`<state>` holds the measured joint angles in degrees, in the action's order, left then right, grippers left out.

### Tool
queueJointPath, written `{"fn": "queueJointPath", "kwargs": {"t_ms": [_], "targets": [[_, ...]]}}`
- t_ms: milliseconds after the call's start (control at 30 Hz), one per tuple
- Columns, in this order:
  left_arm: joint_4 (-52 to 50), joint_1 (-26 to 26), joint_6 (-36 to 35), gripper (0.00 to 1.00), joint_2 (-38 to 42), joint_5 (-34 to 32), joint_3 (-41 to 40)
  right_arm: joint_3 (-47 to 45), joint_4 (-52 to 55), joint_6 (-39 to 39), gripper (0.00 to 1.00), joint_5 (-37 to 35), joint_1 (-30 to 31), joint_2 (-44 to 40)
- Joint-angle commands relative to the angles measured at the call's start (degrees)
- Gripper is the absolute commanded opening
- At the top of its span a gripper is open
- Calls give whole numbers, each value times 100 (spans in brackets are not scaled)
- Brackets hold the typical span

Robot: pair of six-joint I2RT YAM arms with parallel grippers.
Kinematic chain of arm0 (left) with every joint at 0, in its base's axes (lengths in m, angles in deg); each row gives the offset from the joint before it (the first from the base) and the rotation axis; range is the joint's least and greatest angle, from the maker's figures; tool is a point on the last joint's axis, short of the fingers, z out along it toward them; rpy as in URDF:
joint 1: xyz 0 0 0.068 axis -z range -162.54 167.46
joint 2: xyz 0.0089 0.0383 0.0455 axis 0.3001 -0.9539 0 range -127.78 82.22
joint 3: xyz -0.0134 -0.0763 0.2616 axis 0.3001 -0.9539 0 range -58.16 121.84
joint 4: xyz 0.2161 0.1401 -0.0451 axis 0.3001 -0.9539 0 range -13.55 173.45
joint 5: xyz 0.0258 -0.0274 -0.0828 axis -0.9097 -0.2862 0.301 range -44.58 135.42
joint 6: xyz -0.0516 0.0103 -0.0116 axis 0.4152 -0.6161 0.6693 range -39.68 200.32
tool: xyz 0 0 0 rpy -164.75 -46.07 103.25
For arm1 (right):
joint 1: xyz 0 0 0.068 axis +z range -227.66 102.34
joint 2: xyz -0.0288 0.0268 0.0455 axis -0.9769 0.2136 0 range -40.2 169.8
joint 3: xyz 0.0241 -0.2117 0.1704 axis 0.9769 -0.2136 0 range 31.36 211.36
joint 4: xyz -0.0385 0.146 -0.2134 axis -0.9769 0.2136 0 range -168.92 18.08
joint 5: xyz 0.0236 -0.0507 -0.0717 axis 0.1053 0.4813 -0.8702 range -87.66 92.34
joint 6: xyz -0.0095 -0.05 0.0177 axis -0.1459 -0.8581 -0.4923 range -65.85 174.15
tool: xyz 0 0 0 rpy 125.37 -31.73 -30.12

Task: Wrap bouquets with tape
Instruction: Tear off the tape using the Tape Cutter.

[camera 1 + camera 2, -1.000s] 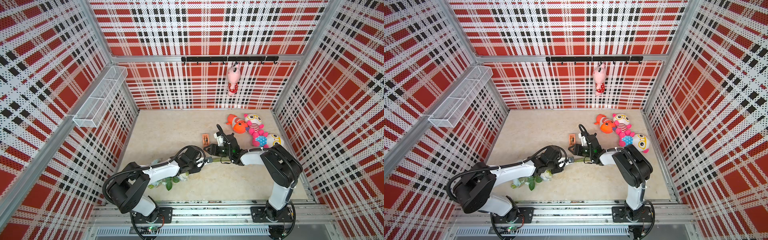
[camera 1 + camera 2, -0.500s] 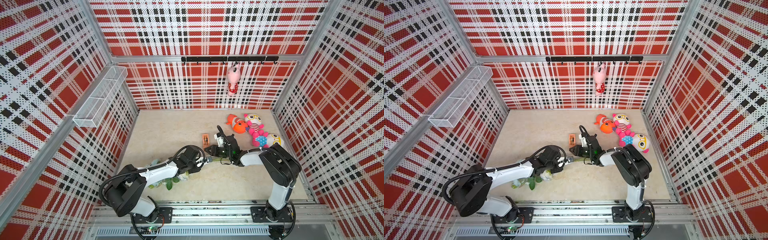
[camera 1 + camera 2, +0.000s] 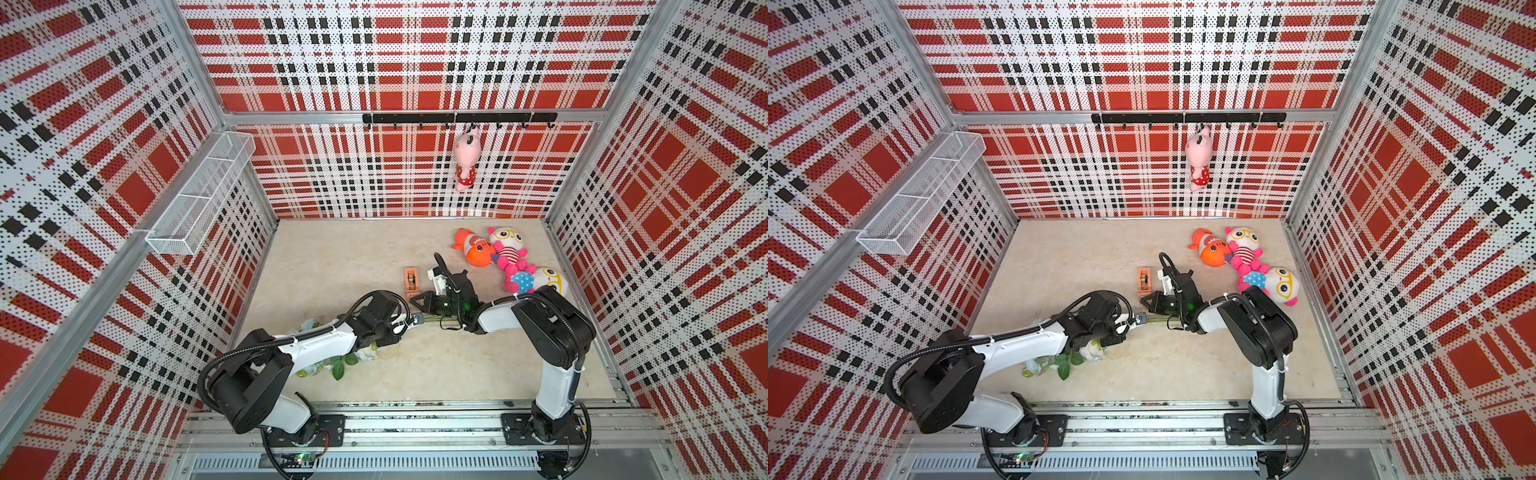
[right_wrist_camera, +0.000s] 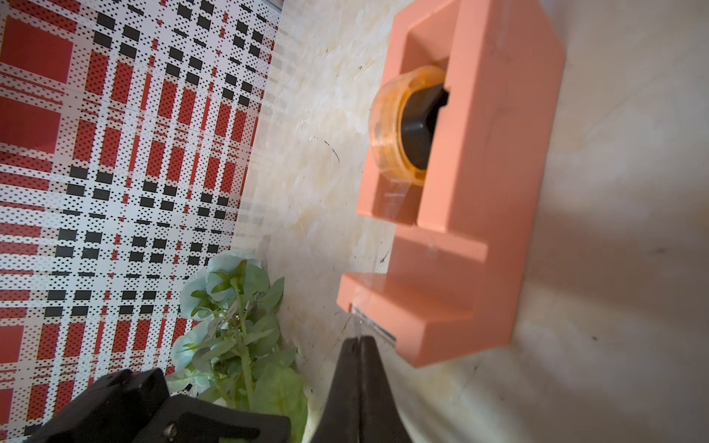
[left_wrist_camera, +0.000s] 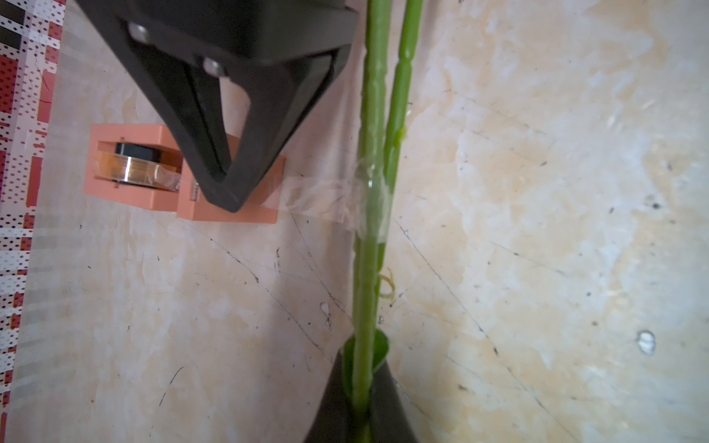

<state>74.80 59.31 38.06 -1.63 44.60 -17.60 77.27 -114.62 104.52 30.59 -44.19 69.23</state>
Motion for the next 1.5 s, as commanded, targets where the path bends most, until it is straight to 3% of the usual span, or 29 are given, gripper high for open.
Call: {"fn": "queueJointPath", "kwargs": {"t_ms": [0,1100,1467], "targets": [[34,-1,24,0,-8,-1,40,-178,-124,26,0,-15,19,237],[126,17,90,0,-12,-237,14,-246,345,-391,0,-385,-16,709],[125,17,96,0,24,-276,-8,-154,954,-735,0,-671,-51,664]]}}
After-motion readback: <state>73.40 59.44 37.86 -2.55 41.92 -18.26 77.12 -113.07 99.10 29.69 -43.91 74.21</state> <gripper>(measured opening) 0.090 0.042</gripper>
